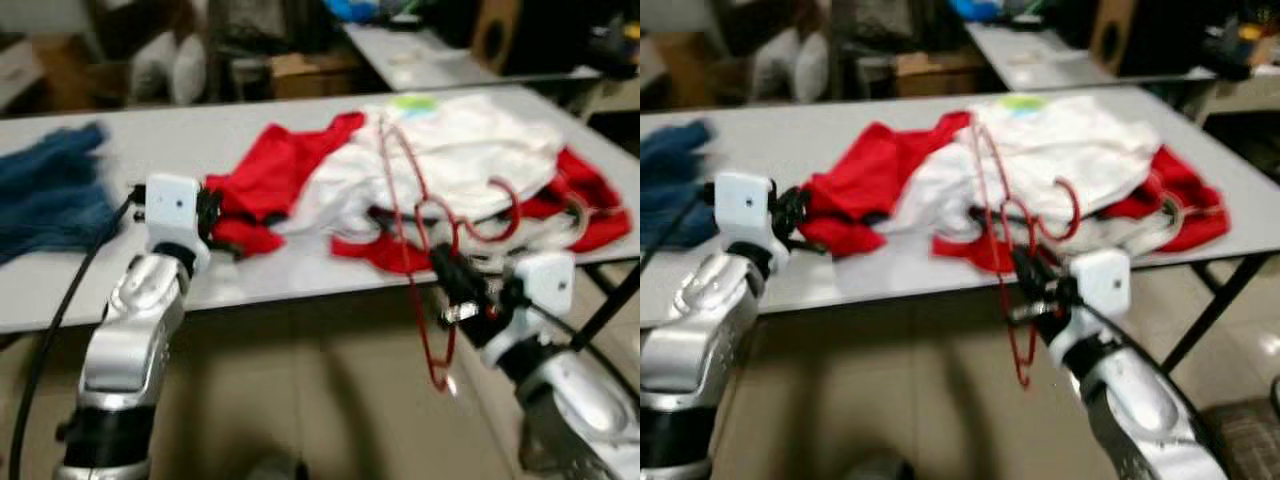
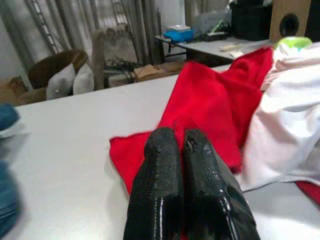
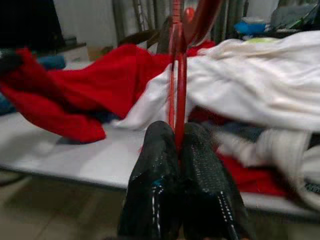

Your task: Hang hanger

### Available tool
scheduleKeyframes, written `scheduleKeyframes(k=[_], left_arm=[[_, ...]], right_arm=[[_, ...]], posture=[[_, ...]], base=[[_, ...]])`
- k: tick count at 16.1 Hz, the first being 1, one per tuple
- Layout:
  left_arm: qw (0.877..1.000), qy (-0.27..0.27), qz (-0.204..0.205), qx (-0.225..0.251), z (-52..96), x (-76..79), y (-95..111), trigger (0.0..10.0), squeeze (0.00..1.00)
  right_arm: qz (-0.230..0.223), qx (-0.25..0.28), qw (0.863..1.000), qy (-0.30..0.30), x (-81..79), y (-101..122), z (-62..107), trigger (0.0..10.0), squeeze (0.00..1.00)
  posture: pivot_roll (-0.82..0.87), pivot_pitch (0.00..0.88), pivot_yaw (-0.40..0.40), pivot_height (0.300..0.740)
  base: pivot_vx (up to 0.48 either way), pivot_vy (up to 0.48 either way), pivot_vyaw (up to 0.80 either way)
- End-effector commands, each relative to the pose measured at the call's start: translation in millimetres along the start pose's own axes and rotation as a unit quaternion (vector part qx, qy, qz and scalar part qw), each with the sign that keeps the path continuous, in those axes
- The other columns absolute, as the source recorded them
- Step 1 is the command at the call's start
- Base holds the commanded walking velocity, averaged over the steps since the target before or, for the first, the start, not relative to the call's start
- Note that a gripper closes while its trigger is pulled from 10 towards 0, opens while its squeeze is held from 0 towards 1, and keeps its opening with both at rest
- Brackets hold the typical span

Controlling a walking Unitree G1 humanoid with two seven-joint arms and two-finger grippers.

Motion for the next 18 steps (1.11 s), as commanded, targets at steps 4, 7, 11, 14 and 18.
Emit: scheduleKeyframes(k=[4, 7, 11, 14, 18], left_arm=[[1.000, -0.005, -0.008, 0.001, 1.1, 2.1, 1.8, 10.0, 0.00], [0.999, -0.045, -0.017, -0.008, 10.2, 13.7, -4.6, 10.0, 0.00], [0.996, -0.079, -0.026, -0.022, 21.9, 22.9, -13.3, 10.0, 0.00], [0.989, -0.136, -0.039, -0.048, 46.5, 39.6, -25.4, 10.0, 0.00], [0.946, -0.290, -0.070, -0.128, 83.1, 79.7, -68.9, 10.0, 0.00]], right_arm=[[0.008, 0.006, 1.000, 0.004, -0.8, 2.9, 0.1, 10.0, 0.00], [0.008, -0.020, 1.000, 0.012, -1.6, -7.5, 4.2, 10.0, 0.00], [0.005, -0.038, 0.999, 0.009, -0.7, -15.2, 10.6, 10.0, 0.00], [-0.007, -0.069, 0.998, 0.011, -5.3, -26.6, 22.0, 10.0, 0.00], [-0.010, -0.160, 0.987, -0.018, 6.2, -63.8, 37.1, 10.0, 0.00]], posture=[[0.00, 0.000, 0.039, 0.740], [0.01, 0.000, 0.032, 0.740], [0.02, 0.000, 0.025, 0.740], [0.03, 0.018, 0.006, 0.740], [0.04, 0.069, -0.011, 0.740]], base=[[-0.255, 0.000, 0.00], [-0.160, 0.000, 0.00], [0.000, 0.000, 0.00], [0.000, 0.000, 0.00], [0.000, 0.000, 0.00]])
Point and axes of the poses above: a point about 5 cm out from each wrist's last joint towards the gripper, its own z axis pointing back from the gripper into the wrist, its own y axis along the axis of the wrist's last joint, x = y × z, the point moved 3 cm from there along -z, pointing out of the wrist towards the gripper, and after that the axes turned 10 degrees about -z, right-handed, at the moved point
